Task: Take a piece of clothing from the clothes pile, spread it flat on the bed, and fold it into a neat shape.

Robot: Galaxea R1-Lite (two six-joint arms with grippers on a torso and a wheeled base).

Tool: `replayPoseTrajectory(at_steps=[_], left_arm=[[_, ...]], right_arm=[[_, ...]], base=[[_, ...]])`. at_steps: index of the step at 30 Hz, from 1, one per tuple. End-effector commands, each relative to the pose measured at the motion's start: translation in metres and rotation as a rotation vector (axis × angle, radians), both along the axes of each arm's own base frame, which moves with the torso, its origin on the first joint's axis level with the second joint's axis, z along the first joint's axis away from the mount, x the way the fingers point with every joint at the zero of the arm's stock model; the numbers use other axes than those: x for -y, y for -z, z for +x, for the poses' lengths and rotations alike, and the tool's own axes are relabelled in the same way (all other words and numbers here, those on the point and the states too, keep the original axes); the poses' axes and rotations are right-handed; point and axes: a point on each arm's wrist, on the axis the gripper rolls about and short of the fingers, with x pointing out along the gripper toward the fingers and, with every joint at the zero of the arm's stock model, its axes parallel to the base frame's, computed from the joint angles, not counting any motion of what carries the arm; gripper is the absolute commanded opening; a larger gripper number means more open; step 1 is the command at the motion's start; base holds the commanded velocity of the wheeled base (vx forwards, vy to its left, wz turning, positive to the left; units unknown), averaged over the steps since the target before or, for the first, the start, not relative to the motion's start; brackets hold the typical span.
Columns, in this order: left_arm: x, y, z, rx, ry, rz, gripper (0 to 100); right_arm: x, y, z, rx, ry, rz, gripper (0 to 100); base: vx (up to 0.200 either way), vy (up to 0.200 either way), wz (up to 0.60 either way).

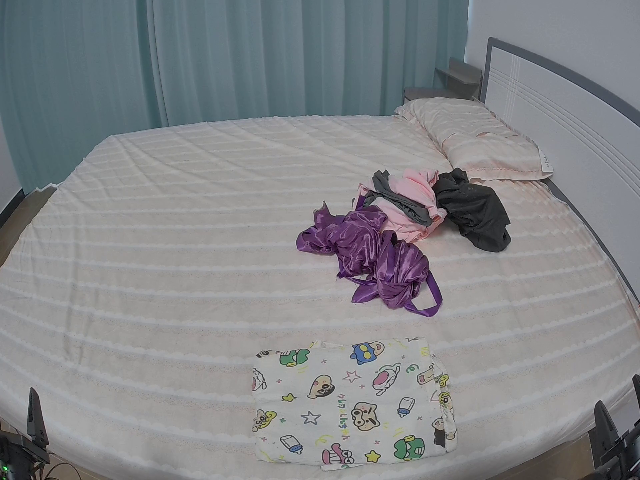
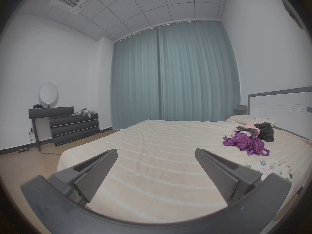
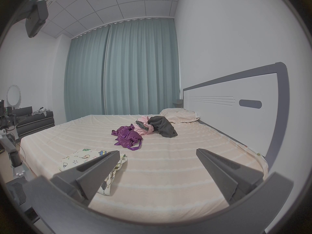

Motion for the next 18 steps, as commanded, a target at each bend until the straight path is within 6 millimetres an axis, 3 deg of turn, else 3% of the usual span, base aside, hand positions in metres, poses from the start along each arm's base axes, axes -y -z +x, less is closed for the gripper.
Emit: replayPoseTrajectory(at_steps=[1, 7, 18], left_arm=[[0.0012, 0.0047, 0.0005, -0.003, 0.060, 0.010, 100], [0.0082, 0.0117, 0.0020, -0.062, 0.382, -0.018, 100], [0.0068, 0.0103, 0.0020, -0.042, 0.315, -0.030, 100]], right_arm=[[0.0000, 0.0052, 0.0003, -0.004, -0.001, 0.000, 100], [0.0000, 0.0052, 0.0003, -0.004, -0.002, 0.000, 100], [0.0001, 0.0052, 0.0003, -0.004, -0.001, 0.002, 100]], base=[[0.000, 0.000, 0.00], [0.000, 0.000, 0.00], [0.000, 0.000, 0.00]])
